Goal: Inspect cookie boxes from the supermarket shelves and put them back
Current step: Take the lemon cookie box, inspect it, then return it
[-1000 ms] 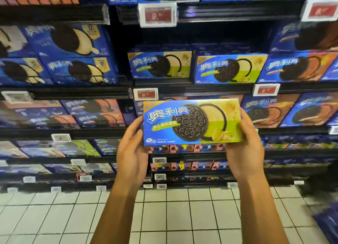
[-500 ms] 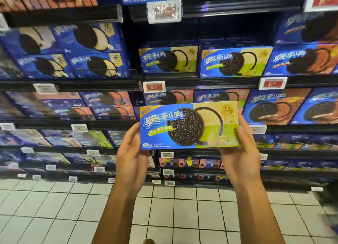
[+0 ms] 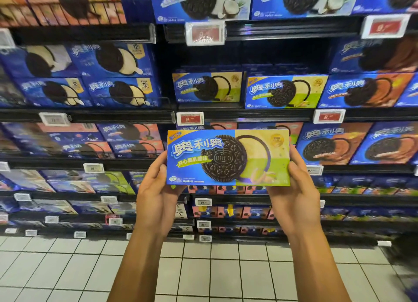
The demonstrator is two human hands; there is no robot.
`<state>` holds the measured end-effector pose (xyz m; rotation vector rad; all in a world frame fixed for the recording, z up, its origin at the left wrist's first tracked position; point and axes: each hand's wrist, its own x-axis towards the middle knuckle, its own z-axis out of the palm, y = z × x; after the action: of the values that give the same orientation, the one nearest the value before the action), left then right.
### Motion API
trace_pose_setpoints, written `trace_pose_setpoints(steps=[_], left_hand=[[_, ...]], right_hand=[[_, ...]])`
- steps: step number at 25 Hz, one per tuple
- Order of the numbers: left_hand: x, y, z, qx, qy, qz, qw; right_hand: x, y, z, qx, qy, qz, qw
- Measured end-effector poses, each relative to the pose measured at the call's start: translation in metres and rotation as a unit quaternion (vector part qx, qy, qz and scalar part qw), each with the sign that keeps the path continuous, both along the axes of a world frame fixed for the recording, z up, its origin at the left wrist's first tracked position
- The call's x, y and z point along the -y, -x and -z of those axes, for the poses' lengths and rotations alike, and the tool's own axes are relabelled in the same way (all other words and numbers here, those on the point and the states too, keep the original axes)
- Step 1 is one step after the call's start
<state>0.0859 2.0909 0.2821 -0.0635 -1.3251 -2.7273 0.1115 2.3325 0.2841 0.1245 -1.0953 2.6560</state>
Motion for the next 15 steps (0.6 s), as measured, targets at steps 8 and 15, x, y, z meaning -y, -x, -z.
trace_pose_setpoints(steps=[8, 15], left_hand=[[-0.003, -0.01, -0.005, -0.024, 0.03, 0.009, 0.999], [-0.033, -0.022, -0.023, -0.059, 0.12, 0.033, 0.991]], right_hand=[[-0.007, -0.001, 0.017, 0.035, 0.012, 0.024, 0.999], [-0.008, 0.014, 0.051, 0.169, -0.039, 0.021, 0.985]])
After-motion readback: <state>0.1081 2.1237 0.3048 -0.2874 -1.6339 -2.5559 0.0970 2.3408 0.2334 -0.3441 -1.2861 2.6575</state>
